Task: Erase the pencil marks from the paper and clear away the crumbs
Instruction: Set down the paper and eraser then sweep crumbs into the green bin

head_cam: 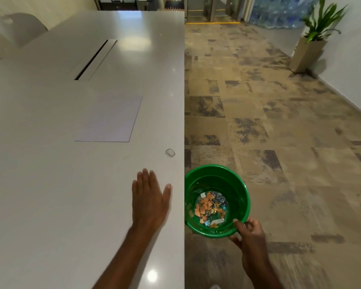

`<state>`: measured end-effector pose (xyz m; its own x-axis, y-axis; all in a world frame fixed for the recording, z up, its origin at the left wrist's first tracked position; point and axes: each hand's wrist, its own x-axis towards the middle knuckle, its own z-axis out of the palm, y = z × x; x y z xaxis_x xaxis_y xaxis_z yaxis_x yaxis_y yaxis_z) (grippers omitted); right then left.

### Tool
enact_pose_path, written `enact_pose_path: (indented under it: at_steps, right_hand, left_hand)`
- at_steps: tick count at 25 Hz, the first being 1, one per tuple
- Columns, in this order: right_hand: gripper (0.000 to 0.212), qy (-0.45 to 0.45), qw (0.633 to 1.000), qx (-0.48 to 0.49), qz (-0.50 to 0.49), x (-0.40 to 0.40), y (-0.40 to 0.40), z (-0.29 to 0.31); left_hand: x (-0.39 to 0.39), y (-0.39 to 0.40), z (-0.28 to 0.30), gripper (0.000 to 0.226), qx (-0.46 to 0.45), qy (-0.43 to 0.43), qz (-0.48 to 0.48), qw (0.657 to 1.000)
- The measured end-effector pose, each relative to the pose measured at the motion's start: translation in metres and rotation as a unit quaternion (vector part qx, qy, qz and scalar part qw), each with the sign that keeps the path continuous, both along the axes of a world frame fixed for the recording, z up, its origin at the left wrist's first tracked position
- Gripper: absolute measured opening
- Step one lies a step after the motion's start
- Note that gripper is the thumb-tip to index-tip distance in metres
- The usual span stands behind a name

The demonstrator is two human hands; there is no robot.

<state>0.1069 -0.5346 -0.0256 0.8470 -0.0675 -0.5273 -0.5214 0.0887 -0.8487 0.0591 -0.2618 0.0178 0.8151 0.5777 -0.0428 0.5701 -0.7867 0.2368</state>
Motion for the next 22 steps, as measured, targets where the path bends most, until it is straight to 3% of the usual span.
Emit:
enact_pose_path:
  at_steps: [3, 7, 9, 14, 17, 19, 22]
  right_hand:
    - [0.030, 0.016, 1.000, 0.008, -0.004, -0.001, 0.002, -0.001]
    - [0.016, 0.030, 0.999, 0.030, -0.012, 0.007, -0.004, 0.005]
    - [0.011, 0.039, 0.998, 0.040, -0.025, 0.013, -0.011, 0.005]
    - [0.011, 0.063, 0.997, 0.021, -0.050, 0.024, -0.049, -0.003]
    - [0.016, 0.067, 0.996, 0.011, -0.059, 0.029, -0.072, -0.009]
    - [0.028, 0.066, 0.995, 0.015, -0.068, 0.036, -0.084, -0.015]
    - [0.037, 0.068, 0.995, 0.016, -0.074, 0.048, -0.098, -0.028]
  left_hand:
    - [0.017, -0.054, 0.002, 0.083, -0.051, -0.015, -0.114, 0.992]
    - [0.050, -0.134, 0.011, 0.068, -0.231, -0.052, -0.269, 0.933]
    - [0.059, -0.149, 0.007, 0.067, -0.209, -0.068, -0.281, 0.934]
    - [0.085, -0.132, -0.020, 0.068, -0.162, -0.065, -0.152, 0.973]
    - [0.107, -0.121, -0.041, 0.070, -0.203, -0.032, -0.048, 0.977]
    - [0.121, -0.125, -0.054, 0.070, -0.290, -0.041, 0.018, 0.956]
    - [0.137, -0.136, -0.086, 0.063, -0.428, -0.052, 0.100, 0.897]
